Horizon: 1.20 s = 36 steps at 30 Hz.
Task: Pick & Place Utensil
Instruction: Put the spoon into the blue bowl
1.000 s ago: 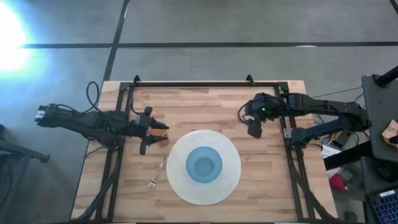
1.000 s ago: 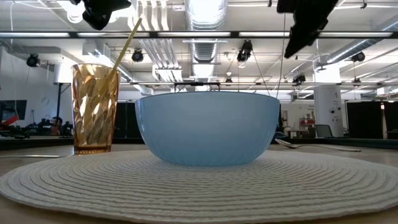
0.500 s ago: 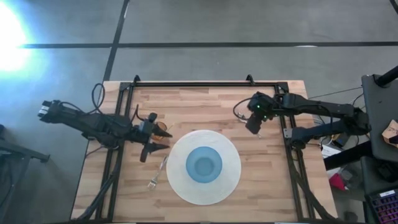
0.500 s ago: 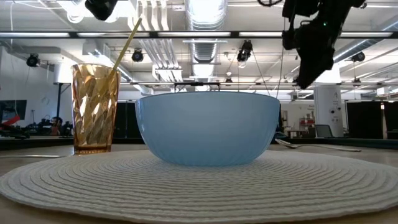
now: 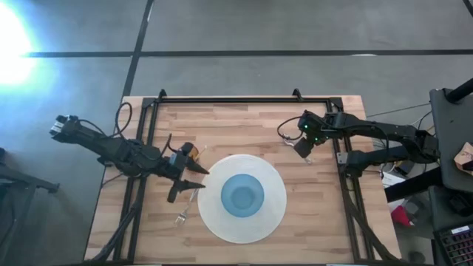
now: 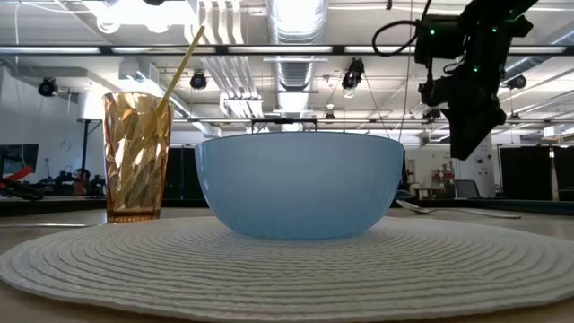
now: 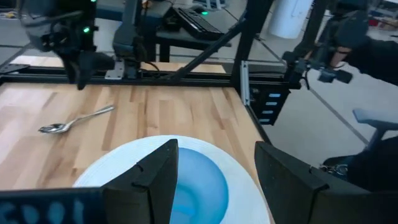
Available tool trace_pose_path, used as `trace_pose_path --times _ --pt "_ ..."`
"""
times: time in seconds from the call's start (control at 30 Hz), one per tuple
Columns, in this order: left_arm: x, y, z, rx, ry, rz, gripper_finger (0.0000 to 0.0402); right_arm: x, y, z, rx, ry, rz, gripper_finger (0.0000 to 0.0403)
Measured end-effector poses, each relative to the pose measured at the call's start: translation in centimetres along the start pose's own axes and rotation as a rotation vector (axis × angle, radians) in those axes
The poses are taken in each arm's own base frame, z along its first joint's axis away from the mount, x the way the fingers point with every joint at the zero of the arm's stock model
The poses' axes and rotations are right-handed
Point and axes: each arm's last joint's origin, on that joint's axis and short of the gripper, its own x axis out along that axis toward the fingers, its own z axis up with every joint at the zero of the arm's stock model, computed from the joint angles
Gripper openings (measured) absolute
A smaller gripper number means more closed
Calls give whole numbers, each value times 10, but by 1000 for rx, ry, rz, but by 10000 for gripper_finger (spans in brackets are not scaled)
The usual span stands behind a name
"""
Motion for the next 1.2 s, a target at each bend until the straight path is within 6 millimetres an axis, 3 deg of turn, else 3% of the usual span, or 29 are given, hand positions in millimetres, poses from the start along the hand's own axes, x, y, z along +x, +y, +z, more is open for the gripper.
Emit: trace_pose_path --times 0.3,0.77,1.2 --pt "8 -14 13 36 -3 -48 204 10 0 -2 8 -16 49 169" --pt "20 -18 8 59 41 -50 204 18 3 2 0 -71 86 169" --pt "20 -18 8 58 40 -50 204 41 14 28 -54 104 37 169"
